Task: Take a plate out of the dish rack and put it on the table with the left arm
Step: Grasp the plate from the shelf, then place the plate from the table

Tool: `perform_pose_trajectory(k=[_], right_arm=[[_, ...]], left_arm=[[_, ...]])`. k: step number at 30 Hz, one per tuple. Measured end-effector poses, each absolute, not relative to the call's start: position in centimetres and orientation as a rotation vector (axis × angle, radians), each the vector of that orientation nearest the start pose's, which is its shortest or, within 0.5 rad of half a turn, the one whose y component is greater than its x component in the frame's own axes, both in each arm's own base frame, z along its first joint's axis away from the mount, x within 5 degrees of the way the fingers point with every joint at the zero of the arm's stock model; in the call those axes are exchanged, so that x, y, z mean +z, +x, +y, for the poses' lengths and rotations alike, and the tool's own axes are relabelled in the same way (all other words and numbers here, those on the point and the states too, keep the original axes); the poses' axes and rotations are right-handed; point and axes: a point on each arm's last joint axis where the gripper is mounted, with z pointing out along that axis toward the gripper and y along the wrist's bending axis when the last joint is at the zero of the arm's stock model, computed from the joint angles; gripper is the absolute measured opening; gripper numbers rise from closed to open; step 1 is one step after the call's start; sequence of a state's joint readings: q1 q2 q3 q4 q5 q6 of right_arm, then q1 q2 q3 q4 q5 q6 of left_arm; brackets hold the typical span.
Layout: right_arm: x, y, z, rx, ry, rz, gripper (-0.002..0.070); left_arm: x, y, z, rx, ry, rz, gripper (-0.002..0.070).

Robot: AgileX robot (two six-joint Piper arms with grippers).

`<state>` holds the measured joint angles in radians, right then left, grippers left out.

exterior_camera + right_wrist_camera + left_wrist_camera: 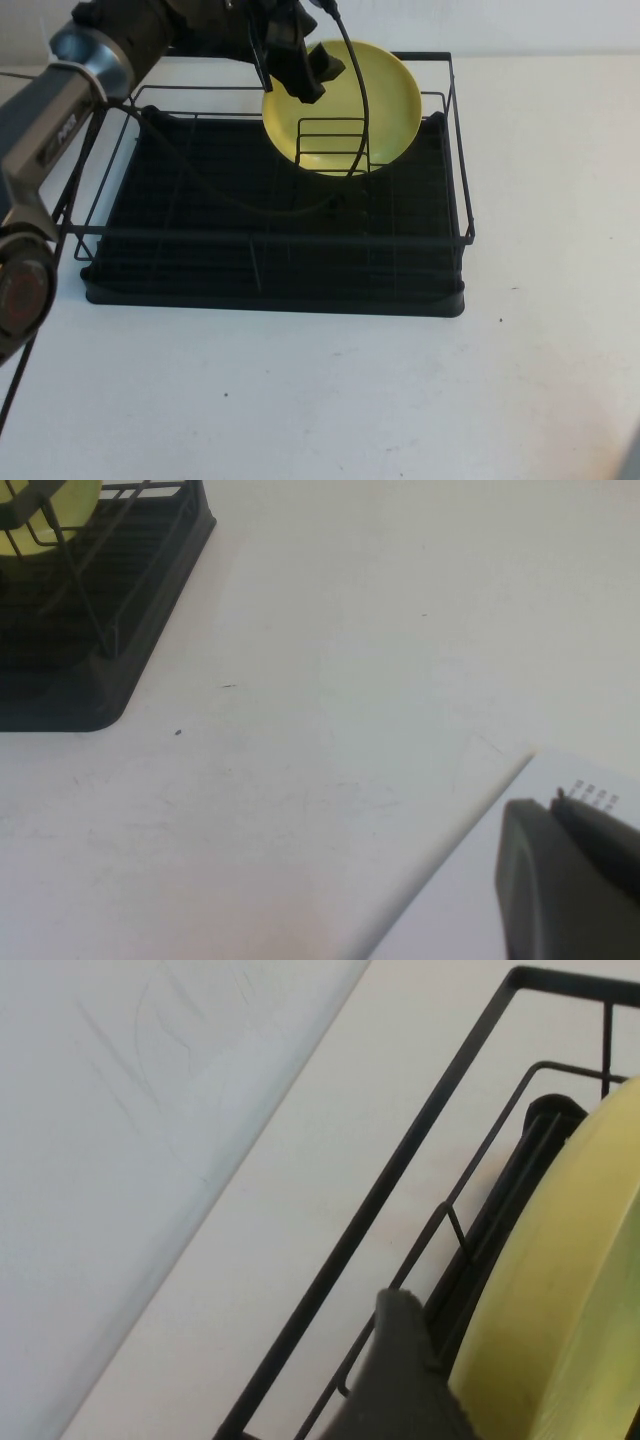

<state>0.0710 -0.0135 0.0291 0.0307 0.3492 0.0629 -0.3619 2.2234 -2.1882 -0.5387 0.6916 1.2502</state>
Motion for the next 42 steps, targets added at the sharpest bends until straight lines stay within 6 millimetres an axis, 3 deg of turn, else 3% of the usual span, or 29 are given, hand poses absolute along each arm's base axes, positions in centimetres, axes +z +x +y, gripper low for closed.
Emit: perform_pose_trajectory(k=[3, 6, 11, 13, 22, 25, 28, 34, 42], right_arm=[[17.3, 5.3, 0.5, 0.123, 0.012, 1.850, -0.0020], [17.3, 5.3, 0.5, 0.123, 0.012, 1.850, -0.0020], [17.3, 5.3, 0.5, 0.123, 0.012, 1.850, -0.0020], [17.3, 5.3, 0.5, 0.123, 0.012, 1.850, -0.0020], [17.3, 5.3, 0.5, 0.123, 0.012, 1.850, -0.0020], [17.3, 5.3, 0.5, 0.123, 0.012, 1.850, -0.0020], [17.3, 5.3, 0.5, 0.123, 0.012, 1.850, -0.0020], [17.3, 5.3, 0.5, 0.123, 0.012, 1.850, -0.0020], [17.3, 5.3, 0.5, 0.123, 0.012, 1.850, -0.0020]], left_arm=[[30.6, 48.2, -21.4, -0.086, 1.327, 1.642, 0.0454], [30.5, 48.4, -21.4, -0.079, 1.313, 1.638, 0.0384], [30.7, 48.6, -21.4, -0.059, 1.288, 1.621, 0.0129], [30.8, 48.7, -21.4, -0.043, 1.291, 1.610, 0.0066], [31.5, 48.6, -21.3, -0.009, 1.302, 1.578, 0.0029], [33.6, 48.1, -21.0, 0.008, 1.283, 1.539, 0.0022], [36.9, 46.8, -20.6, 0.026, 1.252, 1.487, 0.0018], [43.7, 42.5, -19.0, 0.048, 1.237, 1.413, 0.0003], [50.2, 36.1, -15.3, 0.035, 1.044, 1.616, 0.0001]])
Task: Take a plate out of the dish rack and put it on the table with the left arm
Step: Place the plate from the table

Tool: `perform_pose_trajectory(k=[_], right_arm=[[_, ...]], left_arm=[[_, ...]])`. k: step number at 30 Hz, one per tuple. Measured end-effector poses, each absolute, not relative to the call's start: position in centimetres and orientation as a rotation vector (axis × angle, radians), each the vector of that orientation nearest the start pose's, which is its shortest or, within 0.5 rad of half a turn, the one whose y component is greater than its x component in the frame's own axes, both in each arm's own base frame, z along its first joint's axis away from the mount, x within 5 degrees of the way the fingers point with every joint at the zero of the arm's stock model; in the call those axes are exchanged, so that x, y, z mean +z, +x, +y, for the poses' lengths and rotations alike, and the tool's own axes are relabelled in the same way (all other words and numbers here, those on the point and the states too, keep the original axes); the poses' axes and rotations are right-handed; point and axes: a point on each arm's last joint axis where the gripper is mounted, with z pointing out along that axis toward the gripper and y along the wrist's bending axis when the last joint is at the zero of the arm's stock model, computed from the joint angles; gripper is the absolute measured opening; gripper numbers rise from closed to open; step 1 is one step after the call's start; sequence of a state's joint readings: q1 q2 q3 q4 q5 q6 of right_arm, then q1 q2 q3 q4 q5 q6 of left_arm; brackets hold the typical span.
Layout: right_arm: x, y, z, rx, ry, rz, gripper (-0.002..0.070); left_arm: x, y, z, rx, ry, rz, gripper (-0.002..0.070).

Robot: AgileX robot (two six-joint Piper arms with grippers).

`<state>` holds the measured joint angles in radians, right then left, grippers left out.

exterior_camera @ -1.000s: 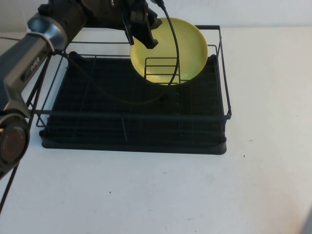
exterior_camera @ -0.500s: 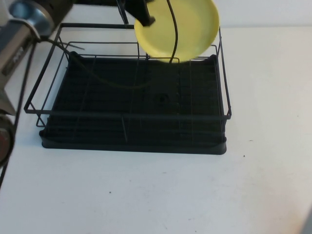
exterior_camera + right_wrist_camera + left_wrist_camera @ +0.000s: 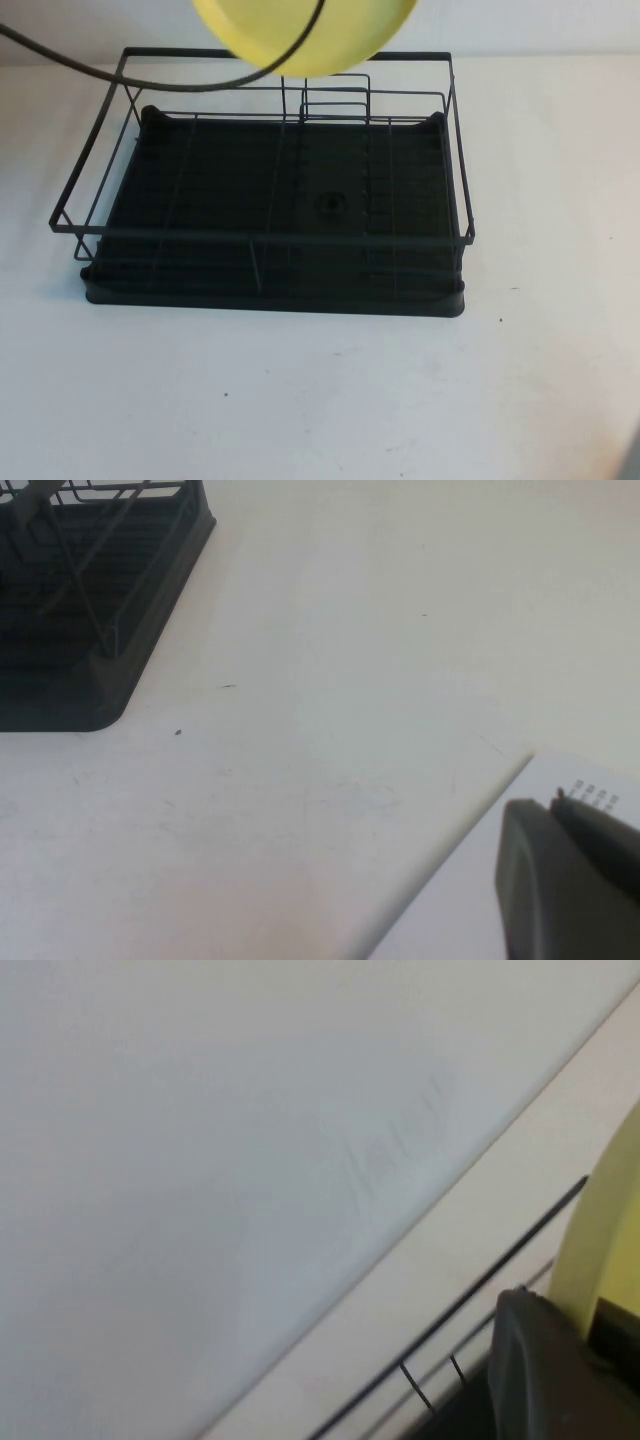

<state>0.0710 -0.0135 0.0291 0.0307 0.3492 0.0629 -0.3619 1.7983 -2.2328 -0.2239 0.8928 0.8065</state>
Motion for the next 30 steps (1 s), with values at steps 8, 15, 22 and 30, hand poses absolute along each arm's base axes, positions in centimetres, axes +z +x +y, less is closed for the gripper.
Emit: perform_pose_trajectory(k=[8, 15, 22, 30], right_arm=[[17.3, 5.3, 0.5, 0.123, 0.012, 1.850, -0.0020], [17.3, 5.3, 0.5, 0.123, 0.012, 1.850, -0.0020], [17.3, 5.3, 0.5, 0.123, 0.012, 1.850, -0.0020], [17.3, 5.3, 0.5, 0.123, 0.012, 1.850, -0.0020]], left_arm=[[50.9, 31.8, -8.9, -0.122, 0.754, 2.057, 0.0000], [44.2, 28.5, -6.8, -0.407, 0.728, 2.289, 0.0000], [36.3, 20.9, -6.6, -0.577, 0.601, 2.376, 0.0000], [26.3, 18.3, -7.1, -0.744, 0.286, 2.401, 0.0000]])
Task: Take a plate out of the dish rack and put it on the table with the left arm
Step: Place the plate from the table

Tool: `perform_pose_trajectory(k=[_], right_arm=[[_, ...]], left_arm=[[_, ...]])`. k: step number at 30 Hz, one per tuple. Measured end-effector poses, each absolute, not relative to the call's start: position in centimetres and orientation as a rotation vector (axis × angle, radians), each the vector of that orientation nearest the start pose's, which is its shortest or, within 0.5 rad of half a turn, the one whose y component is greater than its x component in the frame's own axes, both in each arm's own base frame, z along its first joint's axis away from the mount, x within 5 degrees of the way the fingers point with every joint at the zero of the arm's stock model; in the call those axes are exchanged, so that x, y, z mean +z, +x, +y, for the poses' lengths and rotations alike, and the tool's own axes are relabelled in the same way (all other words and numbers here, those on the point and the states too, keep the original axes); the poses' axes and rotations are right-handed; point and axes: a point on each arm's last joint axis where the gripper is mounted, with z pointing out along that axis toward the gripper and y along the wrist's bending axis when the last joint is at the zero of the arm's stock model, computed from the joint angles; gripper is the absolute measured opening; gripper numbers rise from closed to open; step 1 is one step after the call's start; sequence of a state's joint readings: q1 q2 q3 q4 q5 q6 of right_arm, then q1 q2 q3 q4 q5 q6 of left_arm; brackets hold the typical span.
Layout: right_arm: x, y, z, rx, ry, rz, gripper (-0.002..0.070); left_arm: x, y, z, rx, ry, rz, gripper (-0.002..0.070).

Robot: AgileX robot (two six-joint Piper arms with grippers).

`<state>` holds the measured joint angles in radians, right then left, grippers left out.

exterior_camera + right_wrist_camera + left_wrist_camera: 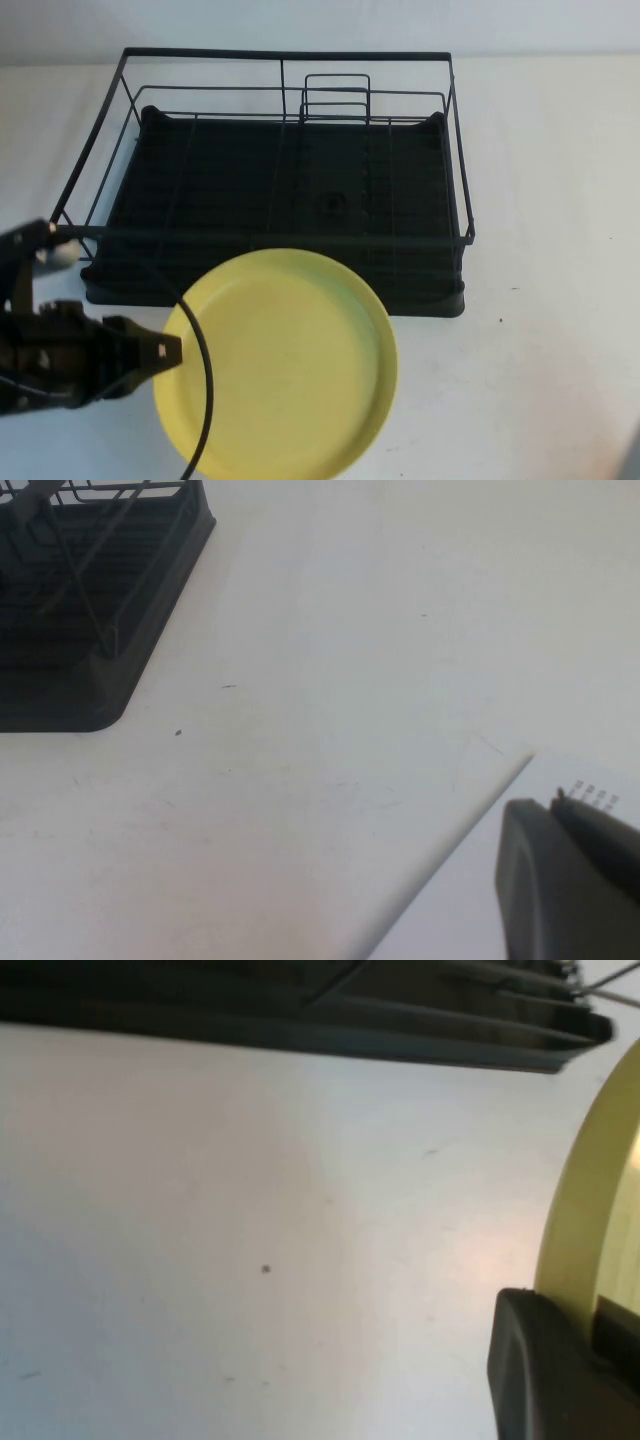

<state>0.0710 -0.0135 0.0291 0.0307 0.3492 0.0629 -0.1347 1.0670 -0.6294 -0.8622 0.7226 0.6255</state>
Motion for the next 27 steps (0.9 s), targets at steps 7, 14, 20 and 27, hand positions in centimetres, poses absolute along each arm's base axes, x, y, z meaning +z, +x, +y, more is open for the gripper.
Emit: perform_pose_trajectory(k=[7, 14, 20, 27], right_arm=[[17.3, 5.3, 0.5, 0.123, 0.012, 1.850, -0.0020], [17.3, 5.3, 0.5, 0.123, 0.012, 1.850, -0.0020], [17.3, 5.3, 0.5, 0.123, 0.012, 1.850, -0.0020], [17.3, 5.3, 0.5, 0.123, 0.012, 1.850, -0.0020]], left_arm=[[21.6, 18.2, -7.5, -0.757, 0.239, 2.404, 0.0000], [18.2, 20.0, -8.8, -0.776, 0.303, 2.460, 0.0000], [14.8, 21.1, -9.4, -0.815, 0.336, 2.539, 0.0000], [13.6, 21.2, -10.2, -0.936, 0.441, 2.508, 0.0078]])
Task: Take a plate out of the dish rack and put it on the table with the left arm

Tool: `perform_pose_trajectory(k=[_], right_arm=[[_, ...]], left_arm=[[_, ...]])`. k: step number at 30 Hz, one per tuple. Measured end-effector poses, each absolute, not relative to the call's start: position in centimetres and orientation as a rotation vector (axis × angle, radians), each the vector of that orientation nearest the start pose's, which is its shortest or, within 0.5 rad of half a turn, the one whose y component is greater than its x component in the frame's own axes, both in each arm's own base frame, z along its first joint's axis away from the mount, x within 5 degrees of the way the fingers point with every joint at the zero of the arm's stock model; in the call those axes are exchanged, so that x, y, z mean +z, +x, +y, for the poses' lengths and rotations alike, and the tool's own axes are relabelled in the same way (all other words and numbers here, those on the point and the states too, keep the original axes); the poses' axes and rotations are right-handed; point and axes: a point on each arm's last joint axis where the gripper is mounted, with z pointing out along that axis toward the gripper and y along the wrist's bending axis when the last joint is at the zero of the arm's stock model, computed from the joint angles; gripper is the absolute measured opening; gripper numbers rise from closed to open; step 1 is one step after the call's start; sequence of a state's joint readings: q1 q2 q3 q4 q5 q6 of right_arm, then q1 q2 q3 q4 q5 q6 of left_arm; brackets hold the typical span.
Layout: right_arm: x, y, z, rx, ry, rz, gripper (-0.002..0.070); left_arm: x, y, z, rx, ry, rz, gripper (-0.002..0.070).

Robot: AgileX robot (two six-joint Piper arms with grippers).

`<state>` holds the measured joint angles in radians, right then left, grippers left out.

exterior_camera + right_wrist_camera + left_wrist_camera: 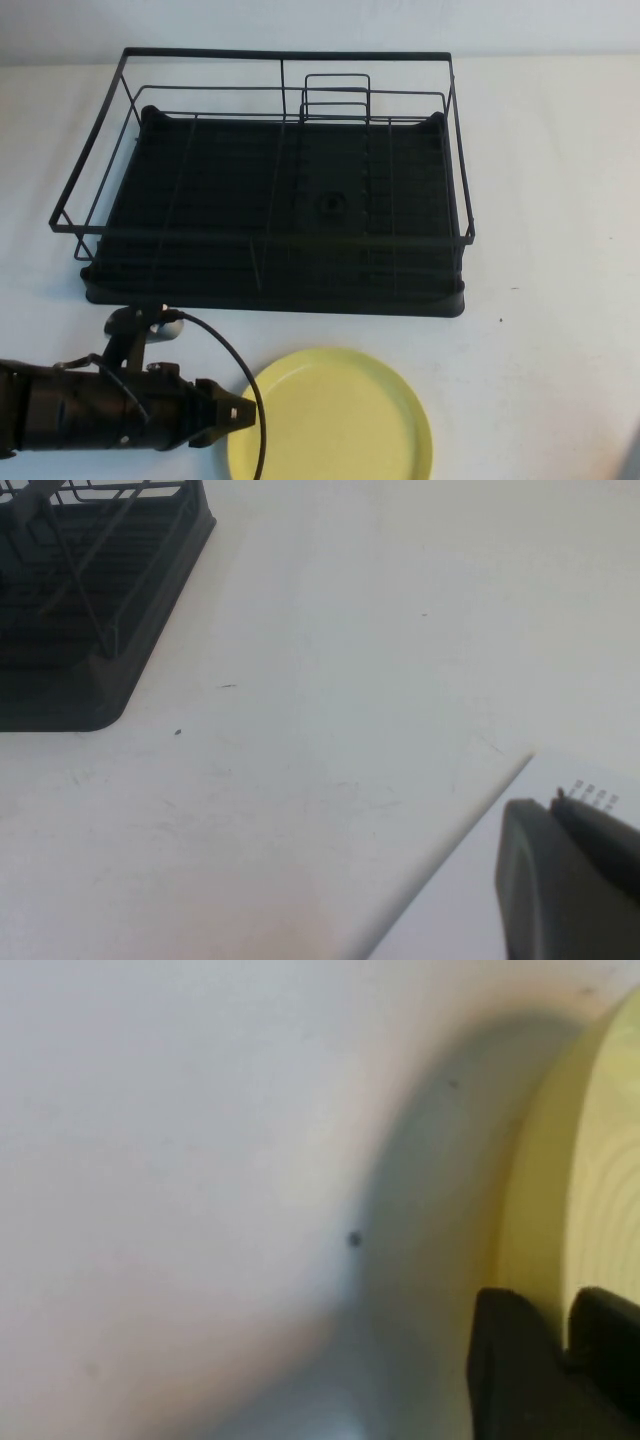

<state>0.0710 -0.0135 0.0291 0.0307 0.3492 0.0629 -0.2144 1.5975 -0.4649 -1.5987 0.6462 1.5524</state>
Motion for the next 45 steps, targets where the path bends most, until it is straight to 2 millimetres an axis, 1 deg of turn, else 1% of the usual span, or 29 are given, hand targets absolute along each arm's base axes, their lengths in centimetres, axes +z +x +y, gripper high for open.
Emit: perform_pose_trajectory(k=[2, 5, 7, 9, 12, 14, 17, 20, 21, 24, 26, 28, 31, 35, 39, 45], right_arm=[[17.3, 5.3, 0.5, 0.123, 0.012, 1.850, -0.0020], [17.3, 5.3, 0.5, 0.123, 0.012, 1.850, -0.0020], [17.3, 5.3, 0.5, 0.123, 0.012, 1.850, -0.0020], [17.3, 5.3, 0.5, 0.123, 0.012, 1.850, -0.0020], [17.3, 5.3, 0.5, 0.123, 0.012, 1.850, -0.0020], [17.3, 5.3, 0.5, 0.123, 0.012, 1.850, -0.0020], [17.3, 5.3, 0.5, 0.123, 0.012, 1.850, -0.0020], [17.3, 5.3, 0.5, 0.123, 0.012, 1.850, -0.0020], [17.3, 5.3, 0.5, 0.123, 0.012, 1.850, -0.0020], [17.3, 5.3, 0.5, 0.123, 0.012, 1.850, -0.0020], [17.3, 5.3, 0.5, 0.123, 0.012, 1.850, -0.0020], [17.3, 5.3, 0.5, 0.123, 0.012, 1.850, -0.0020], [17.3, 5.3, 0.5, 0.123, 0.012, 1.850, -0.0020], [17.3, 5.3, 0.5, 0.123, 0.012, 1.850, -0.0020], [17.3, 5.3, 0.5, 0.123, 0.012, 1.850, -0.0020], [17.3, 5.3, 0.5, 0.123, 0.012, 1.850, -0.0020]], left_arm=[[13.8, 21.1, -10.4, -0.956, 0.472, 2.487, 0.0160], [13.9, 21.0, -10.5, -0.977, 0.494, 2.471, 0.0337], [13.9, 21.0, -10.6, -0.993, 0.498, 2.466, 0.0437], [14.0, 20.9, -10.7, -1.020, 0.492, 2.462, 0.0480], [14.6, 21.1, -10.4, -1.081, 0.436, 2.451, 0.0496], [15.4, 21.3, -9.8, -1.089, 0.399, 2.426, 0.0480], [17.2, 21.3, -8.3, -1.054, 0.369, 2.370, 0.0413], [19.7, 20.8, -6.6, -0.965, 0.378, 2.275, 0.0302], [20.7, 20.4, -6.1, -0.928, 0.395, 2.232, 0.0249], [23.8, 18.8, -5.2, -0.801, 0.456, 2.104, 0.0090], [25.9, 17.3, -4.9, -0.700, 0.504, 2.006, 0.0037], [27.6, 15.6, -4.8, -0.594, 0.548, 1.915, 0.0015], [29.4, 13.4, -4.7, -0.480, 0.562, 1.813, 0.0003], [30.7, 11.1, -4.6, -0.413, 0.547, 1.737, 0.0000], [30.8, 9.6, -4.8, -0.416, 0.544, 1.743, 0.0000], [29.9, 7.9, -6.0, -0.574, 0.725, 1.817, -0.0001]])
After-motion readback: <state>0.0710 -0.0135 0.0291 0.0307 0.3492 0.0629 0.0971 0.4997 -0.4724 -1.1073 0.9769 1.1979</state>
